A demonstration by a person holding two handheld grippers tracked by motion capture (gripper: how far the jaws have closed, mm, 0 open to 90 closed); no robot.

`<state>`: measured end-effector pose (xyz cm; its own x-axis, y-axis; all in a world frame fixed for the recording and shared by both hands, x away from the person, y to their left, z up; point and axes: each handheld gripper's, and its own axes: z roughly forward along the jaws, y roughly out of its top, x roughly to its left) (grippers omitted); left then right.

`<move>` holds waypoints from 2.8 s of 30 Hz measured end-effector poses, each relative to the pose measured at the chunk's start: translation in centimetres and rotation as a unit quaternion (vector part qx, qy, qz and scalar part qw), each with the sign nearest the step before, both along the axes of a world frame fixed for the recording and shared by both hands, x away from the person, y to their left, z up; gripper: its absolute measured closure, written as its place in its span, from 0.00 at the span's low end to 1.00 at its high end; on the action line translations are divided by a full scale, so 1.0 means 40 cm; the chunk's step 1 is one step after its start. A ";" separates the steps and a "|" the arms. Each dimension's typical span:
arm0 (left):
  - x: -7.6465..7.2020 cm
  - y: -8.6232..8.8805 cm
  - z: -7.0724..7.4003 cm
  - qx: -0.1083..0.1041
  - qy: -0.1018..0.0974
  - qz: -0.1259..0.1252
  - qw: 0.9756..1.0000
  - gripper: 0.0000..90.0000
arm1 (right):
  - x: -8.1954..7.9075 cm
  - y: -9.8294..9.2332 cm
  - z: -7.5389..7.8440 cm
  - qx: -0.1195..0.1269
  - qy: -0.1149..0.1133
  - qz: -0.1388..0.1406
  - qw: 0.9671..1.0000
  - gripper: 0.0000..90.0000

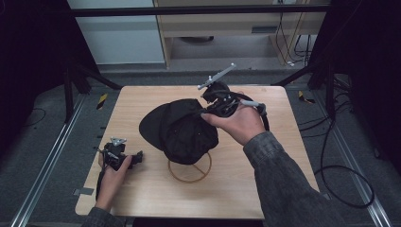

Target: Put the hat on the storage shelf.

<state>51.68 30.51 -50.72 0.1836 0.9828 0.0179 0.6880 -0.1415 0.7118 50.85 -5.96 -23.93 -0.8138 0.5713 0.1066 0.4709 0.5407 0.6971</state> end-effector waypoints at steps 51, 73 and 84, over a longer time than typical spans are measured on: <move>0.000 0.000 0.000 0.000 0.000 0.000 1.000 0.00 | -0.018 -0.161 0.022 0.040 -0.013 -0.060 0.997 0.76; 0.000 0.000 0.000 -0.001 -0.001 0.000 1.000 0.00 | -0.025 -0.267 -0.010 0.056 -0.019 -0.130 0.990 0.50; 0.000 0.000 -0.001 -0.001 -0.002 0.000 1.000 0.00 | -0.031 -0.304 -0.018 0.061 -0.030 -0.151 0.986 0.38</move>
